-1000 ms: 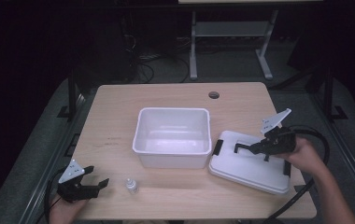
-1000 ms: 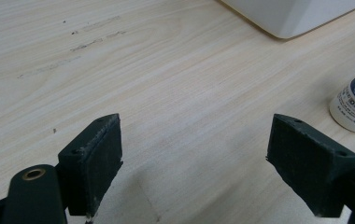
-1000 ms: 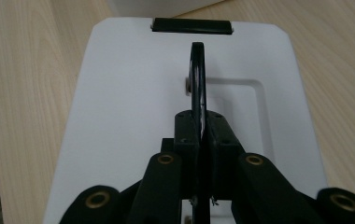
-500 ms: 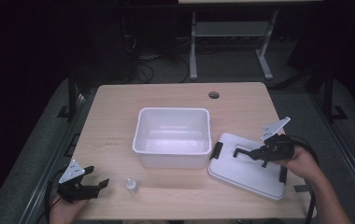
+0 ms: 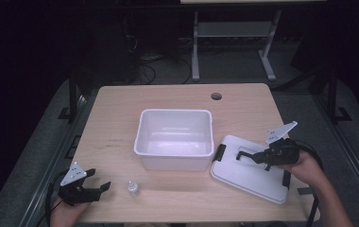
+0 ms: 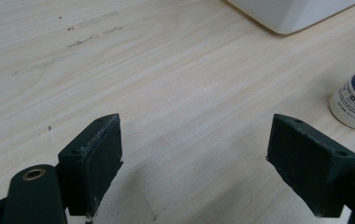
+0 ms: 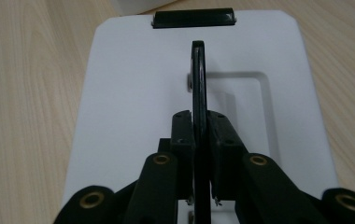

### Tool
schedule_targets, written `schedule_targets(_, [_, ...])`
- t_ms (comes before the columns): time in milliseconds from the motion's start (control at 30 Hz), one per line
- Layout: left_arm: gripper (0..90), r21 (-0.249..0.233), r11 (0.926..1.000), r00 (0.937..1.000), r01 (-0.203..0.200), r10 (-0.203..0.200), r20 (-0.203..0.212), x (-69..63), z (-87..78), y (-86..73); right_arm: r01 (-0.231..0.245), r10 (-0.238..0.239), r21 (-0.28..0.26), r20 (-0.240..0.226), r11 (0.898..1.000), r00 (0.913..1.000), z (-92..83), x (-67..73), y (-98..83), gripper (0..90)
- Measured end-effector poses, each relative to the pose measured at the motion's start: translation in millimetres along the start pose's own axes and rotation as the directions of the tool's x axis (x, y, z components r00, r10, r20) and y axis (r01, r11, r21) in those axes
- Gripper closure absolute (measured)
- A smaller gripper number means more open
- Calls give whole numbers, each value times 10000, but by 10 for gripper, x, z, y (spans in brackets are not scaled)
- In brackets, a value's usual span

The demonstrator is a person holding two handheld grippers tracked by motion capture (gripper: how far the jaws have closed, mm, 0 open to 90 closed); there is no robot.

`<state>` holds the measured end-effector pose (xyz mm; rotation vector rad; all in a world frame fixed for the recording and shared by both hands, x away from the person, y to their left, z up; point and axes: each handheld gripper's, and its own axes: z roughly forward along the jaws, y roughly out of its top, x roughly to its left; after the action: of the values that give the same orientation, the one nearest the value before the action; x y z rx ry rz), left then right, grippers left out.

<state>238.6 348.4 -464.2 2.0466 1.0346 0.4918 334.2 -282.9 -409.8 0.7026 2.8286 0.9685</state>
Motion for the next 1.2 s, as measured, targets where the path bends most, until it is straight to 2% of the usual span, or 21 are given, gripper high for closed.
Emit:
schedule_targets(567, [177,35,10000,10000,-27,27,35,-16,2,1,-14,16,-119,129,9999,9999,-36,54,17,720])
schedule_targets(833, [177,15,10000,10000,-28,28,93,-18,2,1,-107,118,-472,236,9988,9997,-105,87,11,633])
schedule_targets(1067, [177,100,9998,9997,-150,148,173,-21,-5,13,19,20,-918,424,9958,9991,-201,178,48,556])
schedule_targets(1200, [179,16,9999,9995,-109,108,305,-30,-9,20,66,-21,-980,462,9952,9989,-217,222,61,514])
